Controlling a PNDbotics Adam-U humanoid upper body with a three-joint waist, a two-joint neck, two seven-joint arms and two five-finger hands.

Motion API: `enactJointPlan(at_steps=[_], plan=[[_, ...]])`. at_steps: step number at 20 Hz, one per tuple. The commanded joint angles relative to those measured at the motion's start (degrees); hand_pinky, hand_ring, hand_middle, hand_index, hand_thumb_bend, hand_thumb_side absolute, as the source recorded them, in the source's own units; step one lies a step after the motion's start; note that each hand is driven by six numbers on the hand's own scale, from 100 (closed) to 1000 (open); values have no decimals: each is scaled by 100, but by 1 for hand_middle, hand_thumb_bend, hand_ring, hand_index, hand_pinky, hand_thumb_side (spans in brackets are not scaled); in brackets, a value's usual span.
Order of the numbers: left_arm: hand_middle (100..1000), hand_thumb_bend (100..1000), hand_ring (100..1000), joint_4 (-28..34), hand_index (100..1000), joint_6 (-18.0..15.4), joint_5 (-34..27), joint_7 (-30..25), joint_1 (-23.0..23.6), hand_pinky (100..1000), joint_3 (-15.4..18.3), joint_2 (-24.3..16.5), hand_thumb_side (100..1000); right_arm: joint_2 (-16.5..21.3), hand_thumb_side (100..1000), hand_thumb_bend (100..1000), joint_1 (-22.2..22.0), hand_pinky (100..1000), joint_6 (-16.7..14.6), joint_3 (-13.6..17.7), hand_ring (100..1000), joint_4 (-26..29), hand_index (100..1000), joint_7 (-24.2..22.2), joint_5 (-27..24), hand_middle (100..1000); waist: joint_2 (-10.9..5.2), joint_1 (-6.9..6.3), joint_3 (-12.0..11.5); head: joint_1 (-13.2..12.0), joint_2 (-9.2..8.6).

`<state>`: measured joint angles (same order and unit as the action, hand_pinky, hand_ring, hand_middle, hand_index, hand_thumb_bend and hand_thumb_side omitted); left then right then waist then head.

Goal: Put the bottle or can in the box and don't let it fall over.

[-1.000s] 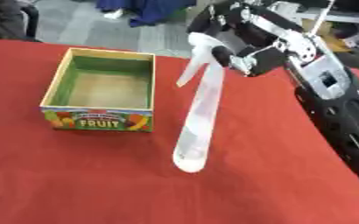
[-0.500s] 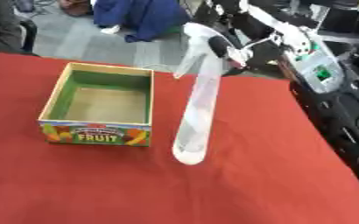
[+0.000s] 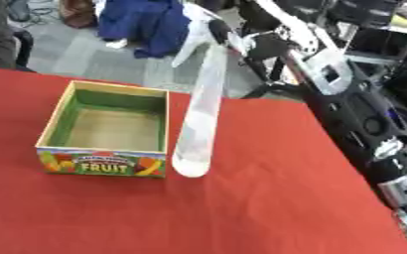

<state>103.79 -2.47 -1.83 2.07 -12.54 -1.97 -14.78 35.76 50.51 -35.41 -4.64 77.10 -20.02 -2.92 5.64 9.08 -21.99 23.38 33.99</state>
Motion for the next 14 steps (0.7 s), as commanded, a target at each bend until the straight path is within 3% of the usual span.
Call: enactJointPlan(at_steps=[1,3,6,7,11,13,14], plan=[[603,133,761,59,761,-6,-72,-88,-146,771,-79,-120,769,215,383,100,160,482,30,177,507,-103,313,544,240,528,-56,-36,-53,124,-77],[603,133,761,58,761,-3,-90,-126,-196,771,-115,-118,768,174,204,100,191,488,65,205,492,-155,316,937,456,503,-38,-17,-129,179,-79],[603,135,760,57,761,2,-126,-172,-293,771,-162,-118,767,78,170,100,215,489,49,203,490,-221,316,1502,954,498,-6,17,-263,270,-99],[602,135,760,53,760,6,-136,-187,-328,770,-178,-116,766,27,100,100,227,489,56,205,490,-275,316,1681,1106,500,8,30,-309,305,-107],[602,136,760,56,760,11,-168,-249,-457,770,-244,-110,766,-232,303,100,274,490,103,198,504,-524,315,2315,1568,511,78,97,-490,449,-156],[601,137,759,58,760,14,-180,-277,-517,770,-275,-107,766,-349,310,100,293,491,115,189,506,-636,315,2507,1745,512,109,135,-581,515,-170],[601,138,759,60,760,15,-187,-290,-541,770,-288,-107,765,-389,354,100,296,494,110,182,517,-679,320,2583,1831,521,120,151,-613,538,-175]])
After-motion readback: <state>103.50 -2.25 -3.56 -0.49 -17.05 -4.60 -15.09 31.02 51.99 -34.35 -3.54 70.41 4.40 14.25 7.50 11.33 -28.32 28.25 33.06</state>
